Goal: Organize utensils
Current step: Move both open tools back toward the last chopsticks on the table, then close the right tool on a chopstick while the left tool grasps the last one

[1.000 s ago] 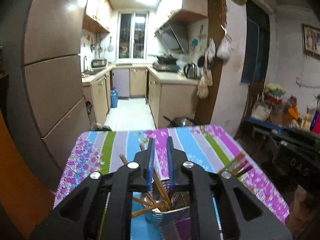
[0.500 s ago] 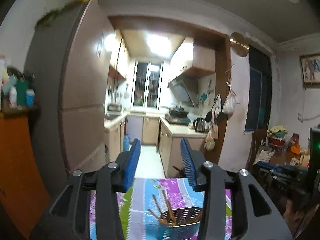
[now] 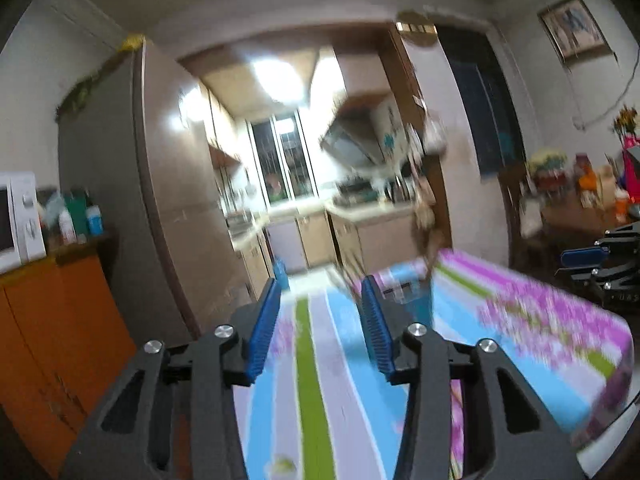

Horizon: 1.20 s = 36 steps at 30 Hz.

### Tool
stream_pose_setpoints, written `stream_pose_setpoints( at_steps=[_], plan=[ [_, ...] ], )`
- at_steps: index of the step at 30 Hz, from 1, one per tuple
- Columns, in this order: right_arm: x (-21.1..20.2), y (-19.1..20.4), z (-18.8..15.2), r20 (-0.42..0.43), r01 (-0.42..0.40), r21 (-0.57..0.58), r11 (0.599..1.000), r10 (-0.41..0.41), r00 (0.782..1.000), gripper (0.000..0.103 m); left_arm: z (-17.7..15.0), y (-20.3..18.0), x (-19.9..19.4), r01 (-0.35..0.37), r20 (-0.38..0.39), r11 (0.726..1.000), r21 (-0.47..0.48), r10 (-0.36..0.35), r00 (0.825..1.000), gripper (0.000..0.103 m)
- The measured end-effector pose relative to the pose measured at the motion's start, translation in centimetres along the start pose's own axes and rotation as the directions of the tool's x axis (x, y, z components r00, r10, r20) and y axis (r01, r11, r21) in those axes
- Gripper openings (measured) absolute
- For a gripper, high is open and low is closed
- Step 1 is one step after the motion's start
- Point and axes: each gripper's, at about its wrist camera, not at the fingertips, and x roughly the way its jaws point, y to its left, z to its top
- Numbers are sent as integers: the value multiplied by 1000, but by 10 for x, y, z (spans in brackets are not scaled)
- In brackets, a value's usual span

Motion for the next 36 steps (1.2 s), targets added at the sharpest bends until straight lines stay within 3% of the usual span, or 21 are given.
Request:
stream_pose_setpoints(
  at_steps=[3,6,10,12,14,19,28,31,33,36],
  plan=[
    [9,20,-48,-48,-1,-10,1000,0,999,30,-52,-19,4,15,-99,1000,-4,-16,995,39],
    [19,42,-93,-72,5,-10,1000,-5,997,30,-101,-41,8,70,-202,997,-21,-73,977,39],
    [28,62,-126,-64,30,6,1000,-29,998,31,-143,-71,7,107,-247,994,-4,-105,963,39],
    [31,72,-140,-46,19,33,999,-17,999,39,-158,-82,9,116,-259,993,-20,-118,959,39],
    [32,79,-148,-20,12,45,999,-11,1000,44,-168,-87,9,112,-250,993,-20,-114,962,39],
    [39,87,-153,25,-15,89,996,13,1000,47,-194,-102,15,124,-268,991,-49,-132,954,39],
    [61,96,-150,10,-42,94,995,42,999,51,-204,-112,23,130,-241,991,-33,-134,961,39],
    [67,97,-149,-2,-39,91,995,40,999,44,-206,-112,24,133,-227,990,-36,-138,964,35],
    [71,96,-149,-17,-41,100,994,43,999,31,-206,-114,24,137,-220,990,-34,-141,965,32],
    [81,94,-151,-55,-40,111,993,47,997,23,-207,-115,25,144,-209,989,-30,-147,967,28]
  ],
)
